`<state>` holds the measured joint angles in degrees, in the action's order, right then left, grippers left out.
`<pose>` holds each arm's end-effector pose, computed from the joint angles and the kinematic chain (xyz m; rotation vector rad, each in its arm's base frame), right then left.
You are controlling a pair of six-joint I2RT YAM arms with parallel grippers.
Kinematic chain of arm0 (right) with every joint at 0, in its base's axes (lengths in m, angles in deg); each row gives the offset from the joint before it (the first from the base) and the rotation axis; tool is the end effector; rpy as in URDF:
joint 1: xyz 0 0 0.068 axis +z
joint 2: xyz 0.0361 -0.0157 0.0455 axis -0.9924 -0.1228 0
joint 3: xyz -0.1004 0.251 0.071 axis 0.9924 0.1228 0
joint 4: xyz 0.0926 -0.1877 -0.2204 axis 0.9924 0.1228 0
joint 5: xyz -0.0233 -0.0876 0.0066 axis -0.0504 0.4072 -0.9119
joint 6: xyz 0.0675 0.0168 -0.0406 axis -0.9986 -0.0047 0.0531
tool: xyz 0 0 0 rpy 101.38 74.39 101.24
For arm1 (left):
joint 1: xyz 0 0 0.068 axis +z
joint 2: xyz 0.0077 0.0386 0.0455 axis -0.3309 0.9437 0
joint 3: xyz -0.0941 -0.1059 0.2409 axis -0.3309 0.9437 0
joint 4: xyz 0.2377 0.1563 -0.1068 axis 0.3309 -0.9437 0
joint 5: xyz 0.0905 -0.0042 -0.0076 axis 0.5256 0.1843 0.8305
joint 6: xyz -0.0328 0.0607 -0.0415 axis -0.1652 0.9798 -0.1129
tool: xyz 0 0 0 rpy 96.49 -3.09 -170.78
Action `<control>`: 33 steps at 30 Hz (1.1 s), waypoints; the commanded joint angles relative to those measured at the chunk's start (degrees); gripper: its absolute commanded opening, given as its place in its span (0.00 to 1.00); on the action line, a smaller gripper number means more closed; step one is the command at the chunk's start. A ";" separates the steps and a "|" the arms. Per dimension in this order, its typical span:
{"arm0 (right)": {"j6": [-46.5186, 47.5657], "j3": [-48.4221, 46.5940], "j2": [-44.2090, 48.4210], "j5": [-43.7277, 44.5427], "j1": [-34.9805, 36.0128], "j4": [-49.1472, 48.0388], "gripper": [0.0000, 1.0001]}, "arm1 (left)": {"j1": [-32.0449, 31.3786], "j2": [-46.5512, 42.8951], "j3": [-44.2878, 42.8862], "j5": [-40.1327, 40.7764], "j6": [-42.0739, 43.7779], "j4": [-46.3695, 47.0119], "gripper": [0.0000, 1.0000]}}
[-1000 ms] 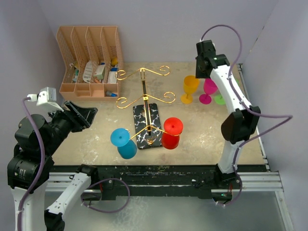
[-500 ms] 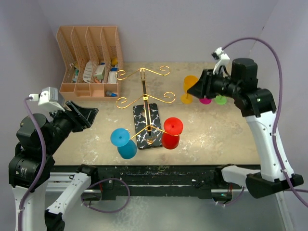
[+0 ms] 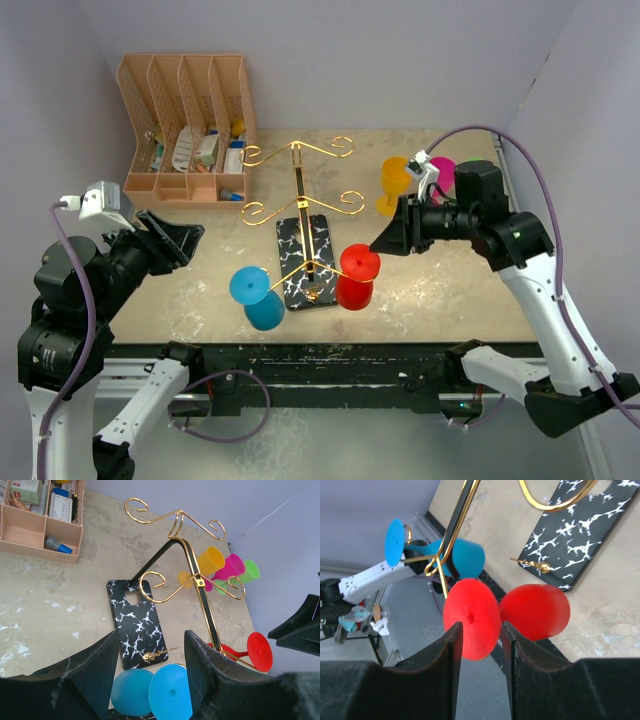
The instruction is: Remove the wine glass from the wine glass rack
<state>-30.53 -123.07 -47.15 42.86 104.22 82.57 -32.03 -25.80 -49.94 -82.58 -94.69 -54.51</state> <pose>0.2314 0.1379 0.4261 -0.4298 2.1489 1.1681 0.1112 -0.0304 0.4863 -0.2996 1.8149 -0.6567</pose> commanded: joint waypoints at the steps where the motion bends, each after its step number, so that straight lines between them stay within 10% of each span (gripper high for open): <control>1: -1.56 1.65 2.44 -2.13 2.16 -0.61 0.39 | 0.14 -0.30 0.10 0.21 0.55 0.42 0.58; 33: 1.54 -1.12 1.87 7.07 3.33 5.09 0.34 | 0.14 -0.79 1.77 1.63 0.78 -0.39 0.58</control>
<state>-30.42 -123.13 -45.57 51.82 107.33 86.76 -32.03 -26.13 -48.65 -81.88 -94.67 -56.24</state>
